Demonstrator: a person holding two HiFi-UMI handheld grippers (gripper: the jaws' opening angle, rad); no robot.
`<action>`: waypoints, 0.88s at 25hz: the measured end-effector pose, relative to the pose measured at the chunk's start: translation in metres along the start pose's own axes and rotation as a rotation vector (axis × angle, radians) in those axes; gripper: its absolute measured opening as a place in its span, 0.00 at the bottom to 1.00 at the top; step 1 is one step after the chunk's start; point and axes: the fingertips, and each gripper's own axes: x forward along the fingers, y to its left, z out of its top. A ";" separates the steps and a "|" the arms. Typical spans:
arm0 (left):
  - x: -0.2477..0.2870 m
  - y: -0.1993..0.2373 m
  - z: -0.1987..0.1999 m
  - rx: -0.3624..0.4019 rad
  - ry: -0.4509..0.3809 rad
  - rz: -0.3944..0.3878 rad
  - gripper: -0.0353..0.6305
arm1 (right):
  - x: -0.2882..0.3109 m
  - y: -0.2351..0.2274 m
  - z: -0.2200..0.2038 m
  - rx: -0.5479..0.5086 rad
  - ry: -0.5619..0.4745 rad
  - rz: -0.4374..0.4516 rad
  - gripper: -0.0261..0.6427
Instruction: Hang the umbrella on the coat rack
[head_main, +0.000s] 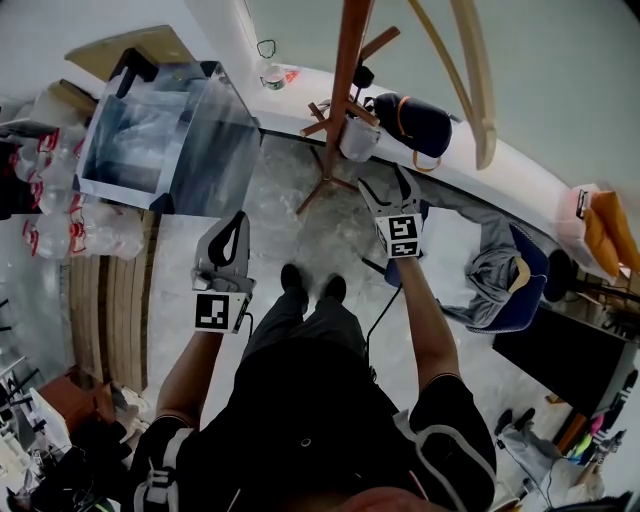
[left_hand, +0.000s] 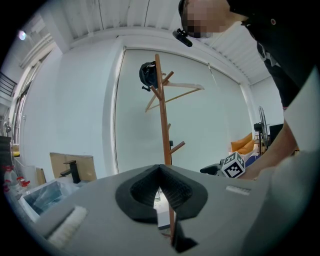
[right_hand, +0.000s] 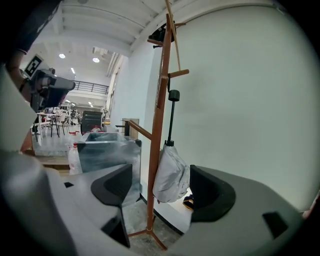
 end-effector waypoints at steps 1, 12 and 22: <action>0.000 -0.001 0.001 0.002 -0.003 0.001 0.06 | -0.004 0.001 0.003 -0.001 -0.008 0.004 0.57; 0.003 -0.010 0.016 0.017 -0.029 0.002 0.06 | -0.044 0.003 0.045 0.005 -0.078 0.006 0.30; -0.003 -0.018 0.027 0.026 -0.046 0.000 0.06 | -0.091 0.004 0.080 -0.004 -0.121 -0.041 0.09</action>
